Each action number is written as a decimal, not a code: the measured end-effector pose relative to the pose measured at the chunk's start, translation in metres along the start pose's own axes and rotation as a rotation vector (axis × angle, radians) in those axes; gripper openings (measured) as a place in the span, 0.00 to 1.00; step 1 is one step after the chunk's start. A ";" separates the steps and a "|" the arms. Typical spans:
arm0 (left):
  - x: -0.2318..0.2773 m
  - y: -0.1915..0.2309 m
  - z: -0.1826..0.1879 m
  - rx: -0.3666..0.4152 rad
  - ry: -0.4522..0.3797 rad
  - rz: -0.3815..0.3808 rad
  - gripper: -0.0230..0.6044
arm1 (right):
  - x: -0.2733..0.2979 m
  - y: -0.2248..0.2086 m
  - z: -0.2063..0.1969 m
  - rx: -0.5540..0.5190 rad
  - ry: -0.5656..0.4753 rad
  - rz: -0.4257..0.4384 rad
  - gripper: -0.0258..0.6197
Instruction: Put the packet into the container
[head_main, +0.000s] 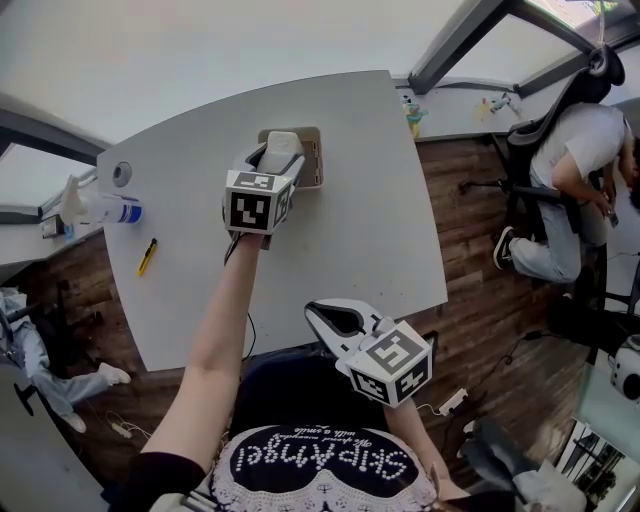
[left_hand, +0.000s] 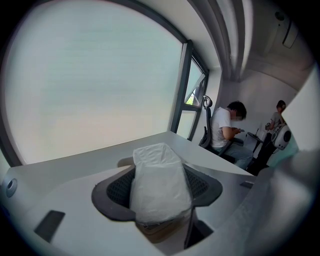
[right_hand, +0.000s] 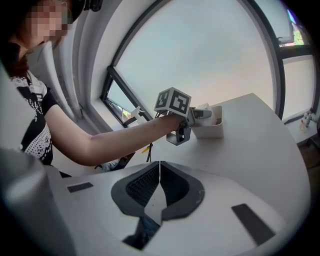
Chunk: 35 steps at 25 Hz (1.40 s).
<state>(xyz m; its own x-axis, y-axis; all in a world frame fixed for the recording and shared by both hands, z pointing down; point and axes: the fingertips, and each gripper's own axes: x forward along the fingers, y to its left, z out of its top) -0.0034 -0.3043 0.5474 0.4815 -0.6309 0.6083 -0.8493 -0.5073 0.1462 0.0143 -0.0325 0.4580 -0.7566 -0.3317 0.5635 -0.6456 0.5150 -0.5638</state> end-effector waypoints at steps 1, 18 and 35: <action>0.000 0.000 0.000 0.000 0.003 0.000 0.48 | -0.001 0.000 0.000 -0.001 -0.002 -0.003 0.06; 0.004 -0.003 -0.003 0.039 0.028 0.009 0.48 | -0.009 0.001 0.000 -0.022 -0.023 -0.031 0.06; -0.001 -0.006 0.001 0.064 -0.049 0.006 0.50 | -0.014 0.004 0.000 -0.024 -0.048 -0.040 0.06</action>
<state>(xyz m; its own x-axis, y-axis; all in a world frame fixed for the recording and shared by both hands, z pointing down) 0.0007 -0.3009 0.5453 0.4883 -0.6611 0.5696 -0.8373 -0.5390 0.0921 0.0224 -0.0258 0.4479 -0.7348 -0.3893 0.5554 -0.6731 0.5196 -0.5263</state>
